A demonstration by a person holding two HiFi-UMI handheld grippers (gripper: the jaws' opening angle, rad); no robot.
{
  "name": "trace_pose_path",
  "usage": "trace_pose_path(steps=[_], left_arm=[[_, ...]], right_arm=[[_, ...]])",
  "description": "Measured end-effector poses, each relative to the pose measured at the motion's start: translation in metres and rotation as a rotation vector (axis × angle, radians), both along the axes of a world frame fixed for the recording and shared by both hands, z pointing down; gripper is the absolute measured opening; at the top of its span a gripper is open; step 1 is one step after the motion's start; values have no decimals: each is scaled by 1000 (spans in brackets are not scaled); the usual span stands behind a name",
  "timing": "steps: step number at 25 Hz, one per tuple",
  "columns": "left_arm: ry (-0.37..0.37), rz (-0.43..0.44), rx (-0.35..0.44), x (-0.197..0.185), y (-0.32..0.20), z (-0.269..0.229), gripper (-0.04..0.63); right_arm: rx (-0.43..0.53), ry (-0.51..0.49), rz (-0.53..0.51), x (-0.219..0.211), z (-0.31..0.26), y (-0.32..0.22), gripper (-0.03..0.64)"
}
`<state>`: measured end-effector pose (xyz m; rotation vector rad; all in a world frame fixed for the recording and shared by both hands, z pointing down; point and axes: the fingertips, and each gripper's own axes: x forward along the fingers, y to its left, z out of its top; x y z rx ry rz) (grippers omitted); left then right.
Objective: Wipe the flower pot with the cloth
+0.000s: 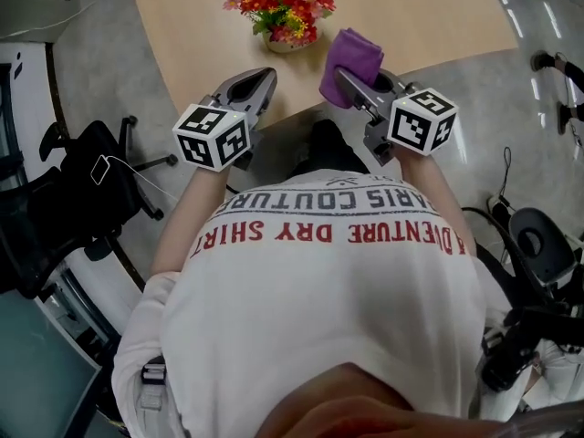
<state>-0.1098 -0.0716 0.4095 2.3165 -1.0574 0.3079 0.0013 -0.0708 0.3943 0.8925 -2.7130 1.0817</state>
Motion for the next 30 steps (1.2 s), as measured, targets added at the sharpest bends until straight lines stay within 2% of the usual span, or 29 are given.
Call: trace_pose_path(steps=[3, 7, 10, 13, 17, 22, 24, 30], left_arm=[[-32, 14, 11, 2, -3, 7, 2], [-137, 33, 110, 2, -29, 3, 2], [-174, 41, 162, 0, -52, -1, 2], [-175, 35, 180, -3, -67, -6, 2], [-213, 91, 190, -2, -79, 10, 6], [-181, 165, 176, 4, -83, 22, 98], [-169, 180, 180, 4, -84, 22, 103], [-195, 208, 182, 2, -86, 26, 103]], right_arm=[[-19, -9, -4, -3, 9, -1, 46], [-38, -11, -16, -4, 17, -2, 46], [-47, -9, -17, -1, 20, -5, 46], [-40, -5, -14, 2, 16, -5, 46], [-46, -6, -15, 1, 24, -15, 46], [-57, -7, -25, -3, 32, -22, 46], [-62, -3, -32, -7, 33, -22, 46], [-79, -1, -41, -17, 39, -24, 46]])
